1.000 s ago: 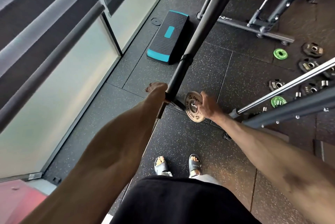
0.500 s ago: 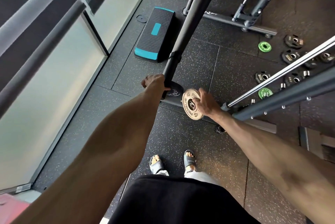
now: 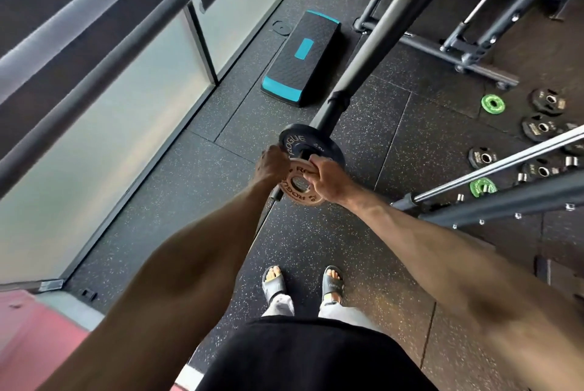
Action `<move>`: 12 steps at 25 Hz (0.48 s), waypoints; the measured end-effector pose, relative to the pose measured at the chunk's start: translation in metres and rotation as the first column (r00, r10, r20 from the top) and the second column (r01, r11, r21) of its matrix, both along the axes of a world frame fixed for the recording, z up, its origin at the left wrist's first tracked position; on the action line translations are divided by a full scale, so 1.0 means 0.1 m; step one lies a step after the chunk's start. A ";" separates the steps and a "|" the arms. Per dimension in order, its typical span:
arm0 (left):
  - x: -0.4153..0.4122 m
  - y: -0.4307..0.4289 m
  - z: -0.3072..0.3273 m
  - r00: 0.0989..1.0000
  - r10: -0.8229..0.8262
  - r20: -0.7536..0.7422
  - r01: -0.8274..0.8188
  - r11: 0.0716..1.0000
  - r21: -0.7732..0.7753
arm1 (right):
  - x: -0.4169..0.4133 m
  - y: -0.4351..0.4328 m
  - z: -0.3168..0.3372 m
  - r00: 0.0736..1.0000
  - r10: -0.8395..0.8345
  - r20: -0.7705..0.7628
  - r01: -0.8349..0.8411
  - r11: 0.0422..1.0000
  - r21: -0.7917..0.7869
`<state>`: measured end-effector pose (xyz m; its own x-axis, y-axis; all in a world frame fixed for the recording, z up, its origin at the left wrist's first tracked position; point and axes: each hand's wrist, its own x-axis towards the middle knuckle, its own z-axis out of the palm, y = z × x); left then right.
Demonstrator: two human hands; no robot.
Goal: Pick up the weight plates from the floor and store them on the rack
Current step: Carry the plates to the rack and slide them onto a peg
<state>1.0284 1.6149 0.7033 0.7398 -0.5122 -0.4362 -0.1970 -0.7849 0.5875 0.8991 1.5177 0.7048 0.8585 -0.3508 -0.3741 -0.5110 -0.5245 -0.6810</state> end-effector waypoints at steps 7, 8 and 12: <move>0.18 -0.03 -0.09 0.960 -0.267 0.079 0.275 0.954 -0.117 | 0.10 0.00 -0.19 0.982 -0.111 0.155 0.151 0.950 -0.272; 0.22 -0.04 -0.11 0.961 -0.254 0.111 0.268 0.954 -0.135 | 0.13 0.00 -0.20 0.976 -0.129 0.176 0.180 0.933 -0.311; 0.34 -0.06 -0.18 0.938 -0.289 0.193 0.321 0.933 -0.163 | 0.19 -0.11 -0.12 0.998 -0.018 0.061 0.050 0.818 -0.573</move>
<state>1.0620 1.6094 0.6852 0.5875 -0.7851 -0.1959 -0.5145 -0.5493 0.6585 0.9179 1.5068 0.6932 0.8543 -0.5171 -0.0520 -0.5088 -0.8117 -0.2870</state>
